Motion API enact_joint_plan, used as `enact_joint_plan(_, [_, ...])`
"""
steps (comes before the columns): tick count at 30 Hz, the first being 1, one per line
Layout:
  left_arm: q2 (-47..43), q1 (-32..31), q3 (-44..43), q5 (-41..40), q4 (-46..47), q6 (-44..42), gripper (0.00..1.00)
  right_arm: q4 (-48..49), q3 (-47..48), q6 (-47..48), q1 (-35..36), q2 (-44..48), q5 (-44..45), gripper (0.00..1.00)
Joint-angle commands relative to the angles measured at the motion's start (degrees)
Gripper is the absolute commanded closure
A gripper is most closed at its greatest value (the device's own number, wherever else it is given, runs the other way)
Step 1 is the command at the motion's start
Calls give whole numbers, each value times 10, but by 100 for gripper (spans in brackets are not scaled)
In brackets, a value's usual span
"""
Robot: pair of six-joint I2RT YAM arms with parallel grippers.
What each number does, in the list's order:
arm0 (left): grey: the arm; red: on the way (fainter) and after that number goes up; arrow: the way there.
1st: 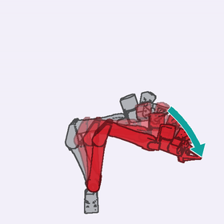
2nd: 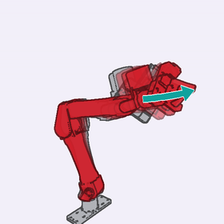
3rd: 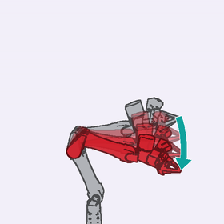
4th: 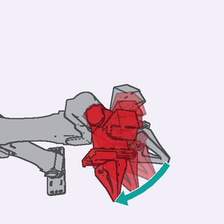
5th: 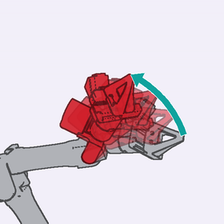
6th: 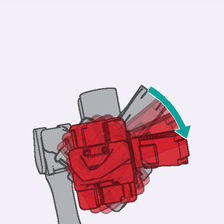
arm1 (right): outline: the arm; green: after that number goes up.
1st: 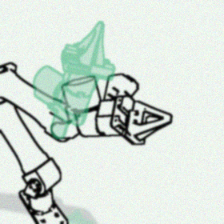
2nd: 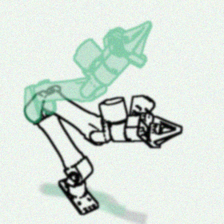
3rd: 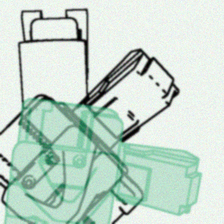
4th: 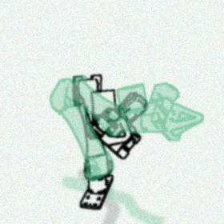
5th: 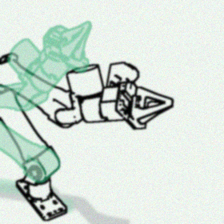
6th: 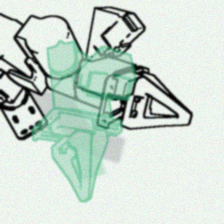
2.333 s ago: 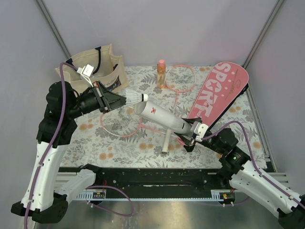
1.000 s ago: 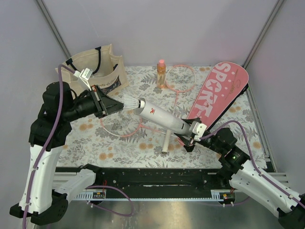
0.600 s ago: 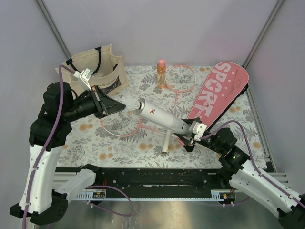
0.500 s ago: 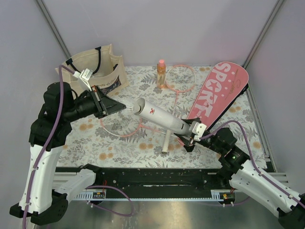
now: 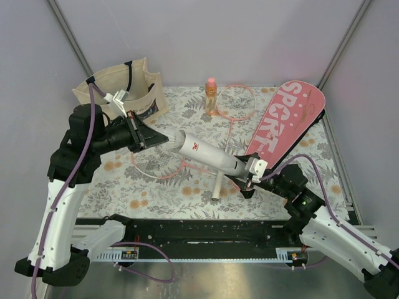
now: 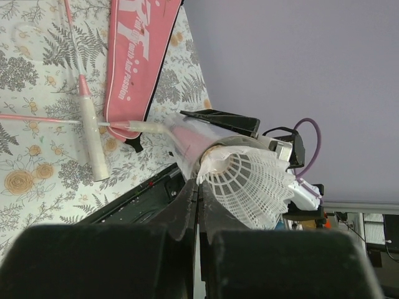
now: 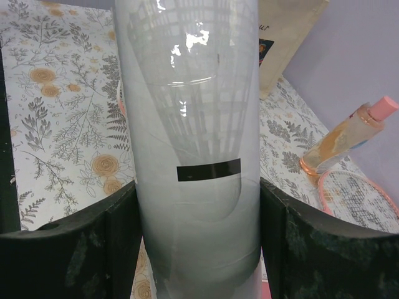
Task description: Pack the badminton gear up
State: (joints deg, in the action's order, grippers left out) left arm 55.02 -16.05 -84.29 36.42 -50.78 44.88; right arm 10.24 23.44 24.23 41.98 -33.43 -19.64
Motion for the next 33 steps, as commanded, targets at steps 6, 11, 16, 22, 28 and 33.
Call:
enact_joint_plan(6, [5,0,70,41,71,-17,100,73,44,-5,-1,-37,-22,55])
enact_joint_plan(11, [2,-3,69,45,69,-37,100,84,45,-14,-1,-59,-33,56])
enact_joint_plan(16, [10,-3,37,19,-1,-87,100,73,44,1,0,-64,-27,56])
enact_joint_plan(22, [24,-3,-9,4,-33,-96,100,37,48,31,-1,-56,-28,57])
enact_joint_plan(28, [37,-13,-15,15,-32,-92,100,30,47,32,-1,-57,-40,57])
enact_joint_plan(33, [35,-25,-9,2,-32,-99,89,35,44,26,0,-60,-48,58])
